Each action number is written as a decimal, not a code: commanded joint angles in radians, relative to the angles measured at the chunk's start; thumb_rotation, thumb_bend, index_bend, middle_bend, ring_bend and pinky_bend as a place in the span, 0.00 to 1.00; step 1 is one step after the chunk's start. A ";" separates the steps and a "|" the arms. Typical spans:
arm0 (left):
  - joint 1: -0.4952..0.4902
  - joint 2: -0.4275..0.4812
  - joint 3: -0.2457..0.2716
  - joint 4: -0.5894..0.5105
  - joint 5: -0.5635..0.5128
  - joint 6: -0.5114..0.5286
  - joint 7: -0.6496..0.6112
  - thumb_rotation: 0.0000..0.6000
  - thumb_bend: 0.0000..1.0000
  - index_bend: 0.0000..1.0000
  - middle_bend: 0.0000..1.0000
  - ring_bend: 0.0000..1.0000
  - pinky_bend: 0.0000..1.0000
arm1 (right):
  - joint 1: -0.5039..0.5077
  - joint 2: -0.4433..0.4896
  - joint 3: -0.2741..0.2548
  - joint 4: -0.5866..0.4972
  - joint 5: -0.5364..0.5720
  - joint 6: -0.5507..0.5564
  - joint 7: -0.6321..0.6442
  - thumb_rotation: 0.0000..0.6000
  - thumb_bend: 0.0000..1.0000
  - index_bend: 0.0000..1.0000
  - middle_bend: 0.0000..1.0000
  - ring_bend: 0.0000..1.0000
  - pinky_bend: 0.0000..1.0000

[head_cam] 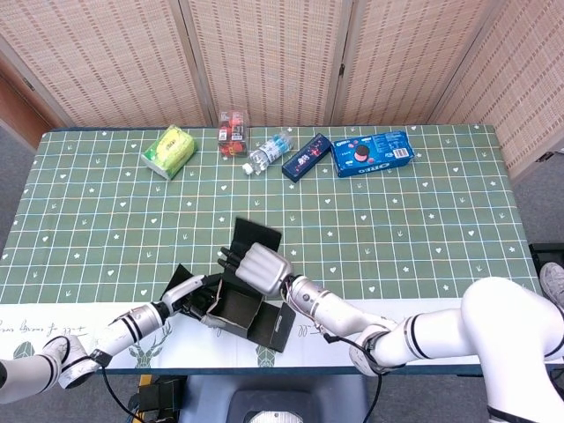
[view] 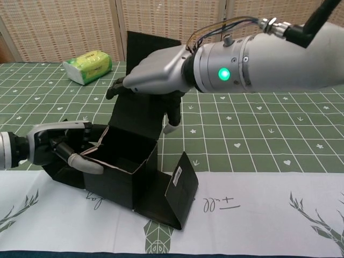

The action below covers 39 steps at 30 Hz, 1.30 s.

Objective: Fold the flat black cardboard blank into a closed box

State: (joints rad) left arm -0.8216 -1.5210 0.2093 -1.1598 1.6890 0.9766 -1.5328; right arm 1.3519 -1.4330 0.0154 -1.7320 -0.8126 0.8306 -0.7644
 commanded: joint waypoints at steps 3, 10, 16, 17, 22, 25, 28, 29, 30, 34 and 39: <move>0.028 0.031 -0.008 -0.027 -0.040 0.002 0.031 1.00 0.11 0.23 0.26 0.66 0.91 | -0.087 0.063 0.027 -0.078 -0.045 0.018 0.158 1.00 0.20 0.00 0.00 0.75 1.00; 0.056 0.075 -0.020 -0.061 -0.079 0.001 0.031 1.00 0.11 0.24 0.27 0.67 0.92 | -0.197 0.111 0.039 -0.118 -0.166 0.050 0.340 1.00 0.20 0.00 0.00 0.75 1.00; 0.069 0.143 -0.035 -0.096 -0.096 0.008 -0.035 1.00 0.11 0.24 0.27 0.67 0.92 | -0.319 0.147 0.040 -0.128 -0.320 0.142 0.505 1.00 0.20 0.00 0.00 0.75 1.00; 0.069 0.155 -0.037 -0.102 -0.096 0.009 -0.054 1.00 0.11 0.24 0.27 0.67 0.92 | -0.336 0.148 0.035 -0.124 -0.344 0.157 0.518 1.00 0.20 0.00 0.00 0.75 1.00; 0.066 0.224 -0.044 -0.126 -0.088 0.012 -0.128 1.00 0.11 0.24 0.27 0.67 0.92 | -0.424 0.127 0.015 -0.086 -0.460 0.252 0.581 1.00 0.20 0.00 0.02 0.75 1.00; 0.063 0.259 -0.051 -0.144 -0.088 0.011 -0.168 1.00 0.11 0.24 0.27 0.67 0.92 | -0.461 0.111 0.004 -0.058 -0.516 0.291 0.585 1.00 0.19 0.00 0.03 0.75 1.00; 0.057 0.291 -0.059 -0.166 -0.089 0.005 -0.213 1.00 0.11 0.24 0.27 0.67 0.92 | -0.491 0.072 -0.001 -0.017 -0.552 0.328 0.548 1.00 0.09 0.00 0.04 0.75 1.00; 0.055 0.303 -0.063 -0.173 -0.088 0.004 -0.224 1.00 0.11 0.24 0.27 0.67 0.92 | -0.502 0.050 0.000 0.002 -0.564 0.342 0.538 1.00 0.07 0.00 0.04 0.75 1.00; 0.053 0.311 -0.065 -0.180 -0.087 0.003 -0.231 1.00 0.11 0.24 0.27 0.67 0.92 | -0.509 0.032 0.002 0.017 -0.570 0.351 0.533 1.00 0.05 0.00 0.04 0.75 1.00; 0.044 0.344 -0.074 -0.215 -0.081 -0.003 -0.266 1.00 0.11 0.23 0.27 0.67 0.92 | -0.533 -0.056 0.018 0.097 -0.605 0.394 0.500 1.00 0.00 0.00 0.04 0.75 1.00; 0.033 0.374 -0.082 -0.259 -0.069 -0.011 -0.276 1.00 0.11 0.23 0.27 0.67 0.92 | -0.553 -0.182 0.044 0.210 -0.655 0.448 0.484 1.00 0.00 0.00 0.02 0.73 1.00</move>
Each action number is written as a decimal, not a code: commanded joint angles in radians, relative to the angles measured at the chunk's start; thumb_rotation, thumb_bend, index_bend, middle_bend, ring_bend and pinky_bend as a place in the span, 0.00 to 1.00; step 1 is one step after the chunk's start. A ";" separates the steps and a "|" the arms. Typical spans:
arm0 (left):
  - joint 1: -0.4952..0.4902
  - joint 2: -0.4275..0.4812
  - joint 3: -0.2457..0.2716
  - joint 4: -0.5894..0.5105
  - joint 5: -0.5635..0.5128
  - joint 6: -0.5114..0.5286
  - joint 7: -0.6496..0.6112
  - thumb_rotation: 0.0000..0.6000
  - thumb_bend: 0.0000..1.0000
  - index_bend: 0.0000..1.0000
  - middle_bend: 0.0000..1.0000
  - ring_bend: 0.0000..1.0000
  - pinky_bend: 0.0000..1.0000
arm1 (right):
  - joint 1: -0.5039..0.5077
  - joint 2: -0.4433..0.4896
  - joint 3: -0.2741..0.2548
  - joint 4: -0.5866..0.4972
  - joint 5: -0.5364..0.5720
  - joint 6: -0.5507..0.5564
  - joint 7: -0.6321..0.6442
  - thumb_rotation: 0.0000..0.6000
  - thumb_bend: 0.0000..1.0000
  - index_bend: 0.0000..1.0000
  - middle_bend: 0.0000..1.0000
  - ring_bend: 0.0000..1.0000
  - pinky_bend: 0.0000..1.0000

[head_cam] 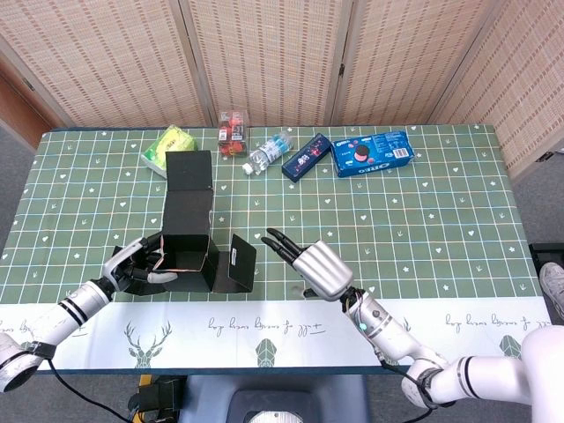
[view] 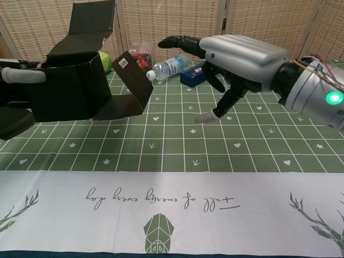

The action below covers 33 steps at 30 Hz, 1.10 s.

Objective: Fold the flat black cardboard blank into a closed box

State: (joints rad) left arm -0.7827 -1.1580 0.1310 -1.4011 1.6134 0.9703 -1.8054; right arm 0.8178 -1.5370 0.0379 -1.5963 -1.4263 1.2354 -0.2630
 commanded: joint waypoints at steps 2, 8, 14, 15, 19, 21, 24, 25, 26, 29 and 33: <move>-0.009 0.019 -0.005 -0.032 0.012 -0.008 -0.002 1.00 0.11 0.23 0.27 0.67 0.92 | -0.023 -0.120 0.032 0.120 -0.072 0.073 -0.024 1.00 0.00 0.00 0.02 0.73 1.00; -0.016 0.032 -0.009 -0.068 0.021 -0.019 0.011 1.00 0.11 0.23 0.27 0.67 0.92 | -0.022 -0.248 0.061 0.271 -0.165 0.150 -0.021 1.00 0.00 0.00 0.02 0.73 1.00; -0.022 0.032 -0.007 -0.077 0.031 -0.030 0.014 1.00 0.11 0.22 0.27 0.67 0.92 | -0.002 -0.328 0.089 0.353 -0.211 0.168 0.005 1.00 0.00 0.00 0.02 0.73 1.00; -0.022 0.032 -0.006 -0.077 0.033 -0.029 0.014 1.00 0.11 0.22 0.27 0.67 0.92 | 0.005 -0.341 0.096 0.371 -0.224 0.174 0.008 1.00 0.00 0.00 0.03 0.73 1.00; -0.022 0.031 0.001 -0.071 0.052 -0.024 0.038 1.00 0.11 0.22 0.27 0.67 0.92 | 0.024 -0.371 0.118 0.407 -0.241 0.175 0.026 1.00 0.02 0.00 0.05 0.73 1.00; -0.021 0.029 0.005 -0.069 0.060 -0.021 0.046 1.00 0.11 0.22 0.27 0.67 0.92 | 0.035 -0.381 0.129 0.416 -0.244 0.167 0.039 1.00 0.05 0.00 0.06 0.73 1.00; -0.020 0.024 0.006 -0.066 0.062 -0.017 0.071 1.00 0.11 0.22 0.27 0.67 0.92 | 0.048 -0.389 0.142 0.418 -0.247 0.155 0.054 1.00 0.07 0.00 0.08 0.73 1.00; -0.019 0.023 0.007 -0.065 0.066 -0.013 0.079 1.00 0.11 0.22 0.27 0.67 0.92 | 0.052 -0.390 0.145 0.418 -0.248 0.151 0.060 1.00 0.08 0.00 0.09 0.73 1.00; -0.017 0.021 0.008 -0.066 0.069 -0.010 0.088 1.00 0.11 0.22 0.27 0.66 0.92 | 0.057 -0.390 0.148 0.419 -0.248 0.143 0.063 1.00 0.08 0.00 0.10 0.73 1.00; -0.017 0.019 0.008 -0.071 0.070 -0.006 0.113 1.00 0.11 0.21 0.27 0.66 0.92 | 0.069 -0.391 0.155 0.416 -0.248 0.123 0.066 1.00 0.09 0.00 0.12 0.73 1.00; -0.018 0.015 0.010 -0.074 0.074 -0.006 0.152 1.00 0.11 0.21 0.27 0.66 0.92 | 0.091 -0.388 0.164 0.407 -0.255 0.098 0.069 1.00 0.09 0.00 0.15 0.73 1.00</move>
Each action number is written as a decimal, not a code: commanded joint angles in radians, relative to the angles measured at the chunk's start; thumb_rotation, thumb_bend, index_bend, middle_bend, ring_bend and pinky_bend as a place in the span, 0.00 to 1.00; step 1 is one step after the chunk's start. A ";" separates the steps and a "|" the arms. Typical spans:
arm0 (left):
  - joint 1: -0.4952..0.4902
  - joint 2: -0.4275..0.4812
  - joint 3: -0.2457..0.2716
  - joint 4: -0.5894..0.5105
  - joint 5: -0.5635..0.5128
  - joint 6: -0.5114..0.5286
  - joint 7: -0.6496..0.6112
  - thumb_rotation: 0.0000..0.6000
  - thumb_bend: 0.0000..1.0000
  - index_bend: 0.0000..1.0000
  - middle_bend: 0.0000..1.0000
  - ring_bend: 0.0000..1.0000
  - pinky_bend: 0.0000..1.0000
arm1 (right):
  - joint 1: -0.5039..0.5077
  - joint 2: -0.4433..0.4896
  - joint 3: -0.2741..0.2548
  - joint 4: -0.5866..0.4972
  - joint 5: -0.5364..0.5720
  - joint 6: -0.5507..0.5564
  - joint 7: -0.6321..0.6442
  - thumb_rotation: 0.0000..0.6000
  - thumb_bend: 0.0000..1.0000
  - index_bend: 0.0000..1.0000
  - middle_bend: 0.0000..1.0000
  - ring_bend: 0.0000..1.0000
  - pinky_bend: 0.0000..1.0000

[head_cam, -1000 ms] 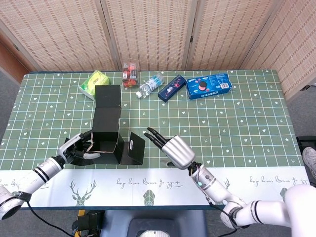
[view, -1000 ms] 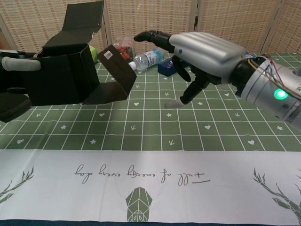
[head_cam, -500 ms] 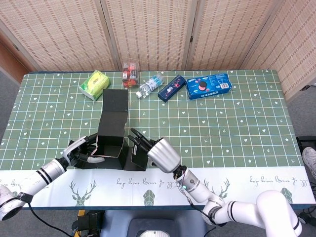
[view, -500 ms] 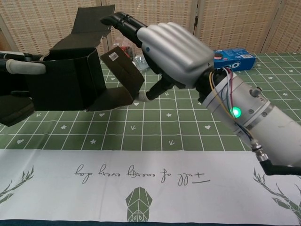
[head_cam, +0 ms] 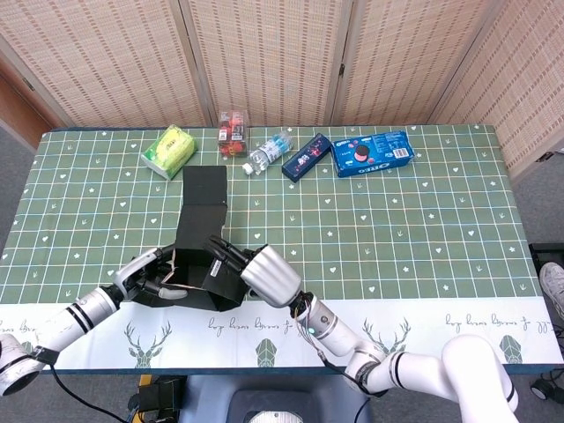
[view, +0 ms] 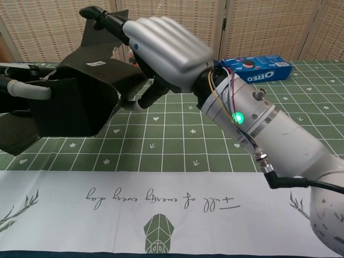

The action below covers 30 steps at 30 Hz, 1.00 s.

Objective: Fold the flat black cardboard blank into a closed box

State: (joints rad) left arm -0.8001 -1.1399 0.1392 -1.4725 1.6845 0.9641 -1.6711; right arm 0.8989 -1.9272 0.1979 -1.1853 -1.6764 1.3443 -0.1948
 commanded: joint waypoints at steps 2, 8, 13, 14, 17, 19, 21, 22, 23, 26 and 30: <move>-0.001 -0.007 0.003 -0.001 0.003 -0.001 0.032 1.00 0.11 0.21 0.27 0.66 0.92 | 0.022 0.007 0.007 -0.008 -0.011 -0.024 -0.003 1.00 0.09 0.02 0.16 0.73 1.00; -0.001 -0.021 0.004 0.004 -0.003 -0.008 0.063 1.00 0.11 0.21 0.27 0.66 0.92 | 0.042 0.015 0.022 -0.028 -0.007 -0.055 -0.017 1.00 0.09 0.08 0.19 0.74 1.00; 0.000 -0.028 0.008 0.009 -0.004 -0.008 0.071 1.00 0.11 0.21 0.27 0.66 0.92 | 0.043 0.022 0.026 -0.035 0.000 -0.062 -0.016 1.00 0.09 0.08 0.19 0.74 1.00; 0.001 -0.030 0.009 0.011 -0.004 -0.008 0.074 1.00 0.11 0.21 0.27 0.66 0.92 | 0.044 0.023 0.026 -0.036 0.003 -0.066 -0.013 1.00 0.09 0.08 0.19 0.74 1.00; 0.004 -0.042 0.008 0.018 -0.006 -0.005 0.089 1.00 0.11 0.21 0.27 0.66 0.92 | 0.051 0.025 0.021 -0.034 0.002 -0.082 -0.005 1.00 0.09 0.10 0.21 0.76 1.00; 0.007 -0.053 0.009 0.026 -0.005 -0.004 0.107 1.00 0.11 0.21 0.27 0.66 0.92 | 0.058 0.027 0.016 -0.025 0.000 -0.096 -0.011 1.00 0.09 0.13 0.24 0.77 1.00; 0.009 -0.065 0.009 0.034 -0.006 -0.005 0.126 1.00 0.11 0.21 0.27 0.66 0.92 | 0.064 0.028 0.011 -0.016 0.000 -0.111 -0.011 1.00 0.09 0.17 0.25 0.77 1.00; 0.011 -0.075 0.009 0.041 -0.008 -0.005 0.140 1.00 0.11 0.21 0.27 0.66 0.92 | 0.067 0.028 0.006 -0.010 -0.001 -0.120 -0.010 1.00 0.09 0.18 0.26 0.77 1.00; 0.013 -0.086 0.008 0.049 -0.010 -0.005 0.154 1.00 0.11 0.21 0.27 0.66 0.92 | 0.070 0.027 0.000 0.001 -0.006 -0.125 -0.010 1.00 0.09 0.19 0.26 0.77 1.00; 0.017 -0.113 0.007 0.071 -0.014 -0.010 0.187 1.00 0.11 0.21 0.27 0.66 0.92 | 0.073 0.021 -0.016 0.026 -0.012 -0.135 0.000 1.00 0.09 0.20 0.27 0.78 1.00; 0.027 -0.161 0.005 0.108 -0.020 -0.010 0.238 1.00 0.11 0.20 0.27 0.65 0.92 | 0.070 0.006 -0.042 0.070 -0.018 -0.143 0.023 1.00 0.09 0.21 0.28 0.78 1.00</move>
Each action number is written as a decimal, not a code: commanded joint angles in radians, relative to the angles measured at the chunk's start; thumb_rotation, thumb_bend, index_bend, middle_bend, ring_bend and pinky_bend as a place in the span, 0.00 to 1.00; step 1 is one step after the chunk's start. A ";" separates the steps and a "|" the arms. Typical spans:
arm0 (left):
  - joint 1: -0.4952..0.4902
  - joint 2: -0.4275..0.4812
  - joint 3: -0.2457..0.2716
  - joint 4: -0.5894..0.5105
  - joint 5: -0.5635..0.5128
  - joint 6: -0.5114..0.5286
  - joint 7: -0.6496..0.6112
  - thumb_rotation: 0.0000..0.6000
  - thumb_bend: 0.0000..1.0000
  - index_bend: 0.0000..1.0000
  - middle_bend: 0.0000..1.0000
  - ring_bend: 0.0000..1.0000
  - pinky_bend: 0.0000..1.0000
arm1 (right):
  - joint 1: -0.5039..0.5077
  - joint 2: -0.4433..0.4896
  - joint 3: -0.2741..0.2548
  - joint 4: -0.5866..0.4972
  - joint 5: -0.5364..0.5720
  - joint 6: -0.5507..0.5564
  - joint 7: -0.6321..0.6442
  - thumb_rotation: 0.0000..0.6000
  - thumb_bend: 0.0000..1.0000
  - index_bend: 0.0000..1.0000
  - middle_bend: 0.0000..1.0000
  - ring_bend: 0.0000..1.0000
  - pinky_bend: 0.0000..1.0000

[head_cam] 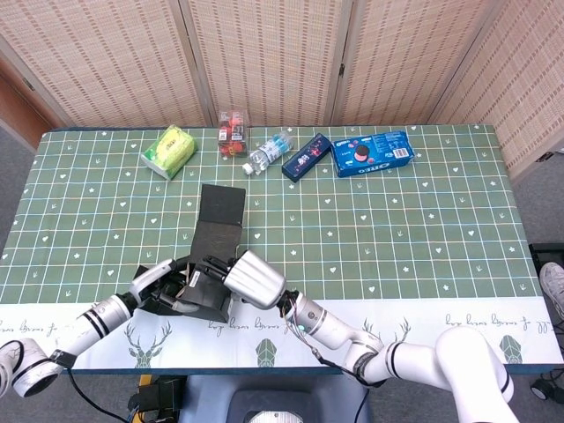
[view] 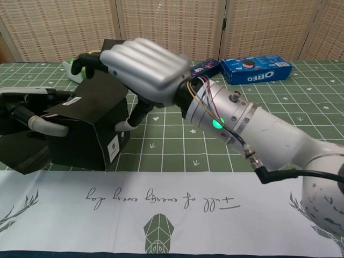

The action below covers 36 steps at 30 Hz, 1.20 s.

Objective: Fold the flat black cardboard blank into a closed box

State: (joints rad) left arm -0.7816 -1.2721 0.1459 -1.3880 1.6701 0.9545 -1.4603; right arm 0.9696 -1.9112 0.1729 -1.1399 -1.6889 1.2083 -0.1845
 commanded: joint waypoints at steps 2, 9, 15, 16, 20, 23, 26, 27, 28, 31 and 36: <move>0.014 -0.053 0.000 0.041 -0.006 0.002 0.045 1.00 0.11 0.20 0.27 0.65 0.92 | -0.002 -0.018 -0.032 0.047 -0.011 -0.011 0.023 1.00 0.09 0.21 0.28 0.78 1.00; 0.035 -0.127 0.010 0.118 0.012 0.031 0.098 1.00 0.11 0.19 0.25 0.65 0.92 | -0.003 -0.033 -0.082 0.112 -0.040 -0.023 0.056 1.00 0.09 0.24 0.30 0.78 1.00; 0.040 -0.157 0.020 0.158 0.029 0.049 0.131 1.00 0.11 0.17 0.21 0.65 0.91 | 0.007 -0.032 -0.110 0.138 -0.067 -0.031 0.076 1.00 0.09 0.25 0.31 0.79 1.00; 0.041 -0.161 0.023 0.164 0.032 0.050 0.134 1.00 0.11 0.17 0.20 0.65 0.91 | 0.008 -0.032 -0.114 0.141 -0.070 -0.034 0.080 1.00 0.09 0.25 0.31 0.79 1.00; 0.046 -0.173 0.031 0.177 0.032 0.054 0.143 1.00 0.11 0.16 0.19 0.64 0.91 | 0.013 -0.031 -0.126 0.147 -0.078 -0.046 0.085 1.00 0.09 0.26 0.31 0.79 1.00; 0.048 -0.177 0.035 0.181 0.032 0.057 0.142 1.00 0.11 0.16 0.19 0.64 0.91 | 0.017 -0.031 -0.130 0.149 -0.082 -0.052 0.088 1.00 0.10 0.27 0.32 0.79 1.00; 0.049 -0.179 0.038 0.186 0.033 0.059 0.145 1.00 0.11 0.16 0.19 0.64 0.91 | 0.021 -0.028 -0.135 0.149 -0.086 -0.060 0.089 1.00 0.14 0.29 0.34 0.79 1.00; 0.049 -0.180 0.039 0.187 0.033 0.061 0.146 1.00 0.11 0.16 0.19 0.64 0.91 | 0.024 -0.026 -0.138 0.146 -0.089 -0.062 0.092 1.00 0.16 0.30 0.34 0.79 1.00; 0.049 -0.180 0.040 0.188 0.033 0.061 0.147 1.00 0.11 0.16 0.19 0.64 0.91 | 0.026 -0.023 -0.139 0.145 -0.091 -0.063 0.093 1.00 0.17 0.31 0.34 0.79 1.00; 0.050 -0.181 0.043 0.189 0.033 0.062 0.149 1.00 0.11 0.16 0.19 0.64 0.91 | 0.032 -0.011 -0.144 0.134 -0.098 -0.073 0.093 1.00 0.18 0.33 0.35 0.79 1.00; 0.049 -0.185 0.047 0.190 0.035 0.064 0.150 1.00 0.11 0.16 0.19 0.64 0.91 | 0.040 0.009 -0.153 0.112 -0.105 -0.090 0.086 1.00 0.21 0.36 0.36 0.80 1.00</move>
State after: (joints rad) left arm -0.7327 -1.4570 0.1927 -1.1980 1.7049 1.0181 -1.3102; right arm 1.0090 -1.9049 0.0219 -1.0242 -1.7933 1.1223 -0.0982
